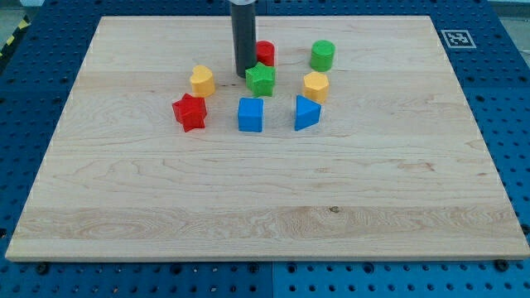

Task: Slightly push the yellow heart to the left

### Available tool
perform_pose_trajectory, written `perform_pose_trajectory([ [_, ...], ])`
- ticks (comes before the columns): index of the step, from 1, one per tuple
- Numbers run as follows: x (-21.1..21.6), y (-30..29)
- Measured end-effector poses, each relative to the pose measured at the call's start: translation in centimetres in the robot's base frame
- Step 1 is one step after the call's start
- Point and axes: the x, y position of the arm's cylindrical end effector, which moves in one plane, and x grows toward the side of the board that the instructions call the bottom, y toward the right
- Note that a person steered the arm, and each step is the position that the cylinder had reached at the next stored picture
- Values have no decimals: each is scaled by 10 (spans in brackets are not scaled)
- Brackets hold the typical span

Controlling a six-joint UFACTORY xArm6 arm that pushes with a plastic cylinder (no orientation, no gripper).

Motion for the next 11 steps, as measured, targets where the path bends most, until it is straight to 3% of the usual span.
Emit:
perform_pose_trajectory([
  [3, 7, -43],
  [7, 55, -40],
  [11, 35, -64],
])
